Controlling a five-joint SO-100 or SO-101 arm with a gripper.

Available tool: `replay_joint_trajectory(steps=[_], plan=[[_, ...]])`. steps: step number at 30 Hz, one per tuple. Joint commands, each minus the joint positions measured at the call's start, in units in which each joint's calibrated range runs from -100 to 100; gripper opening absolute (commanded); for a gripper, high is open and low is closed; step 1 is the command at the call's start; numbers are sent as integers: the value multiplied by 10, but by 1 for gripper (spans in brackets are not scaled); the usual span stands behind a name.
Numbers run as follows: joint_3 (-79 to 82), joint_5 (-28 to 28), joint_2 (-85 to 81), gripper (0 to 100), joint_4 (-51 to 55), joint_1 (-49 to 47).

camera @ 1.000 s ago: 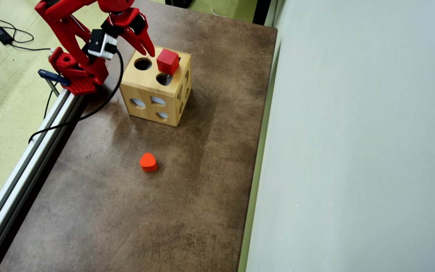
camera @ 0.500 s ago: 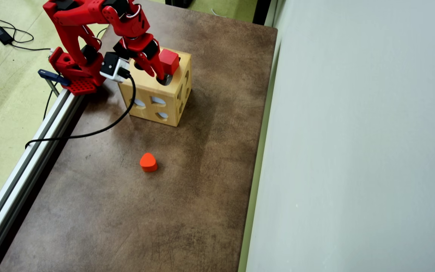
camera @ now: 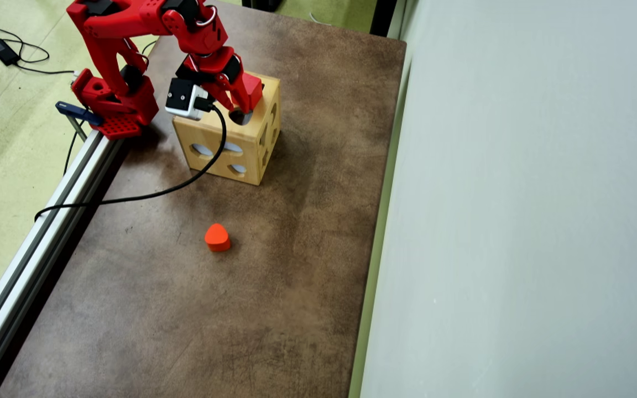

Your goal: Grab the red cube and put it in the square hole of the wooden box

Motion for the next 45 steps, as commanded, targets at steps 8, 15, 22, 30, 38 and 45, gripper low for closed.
replay_joint_trajectory(steps=[8, 15, 22, 30, 38, 45], plan=[[47, 12, -2, 13, 3, -12], [63, 12, -3, 13, 3, -19], [60, 12, -3, 13, 2, -42], [63, 12, -3, 13, 2, -67], [64, 12, -3, 13, 2, -84], [64, 12, -2, 13, 1, -85]])
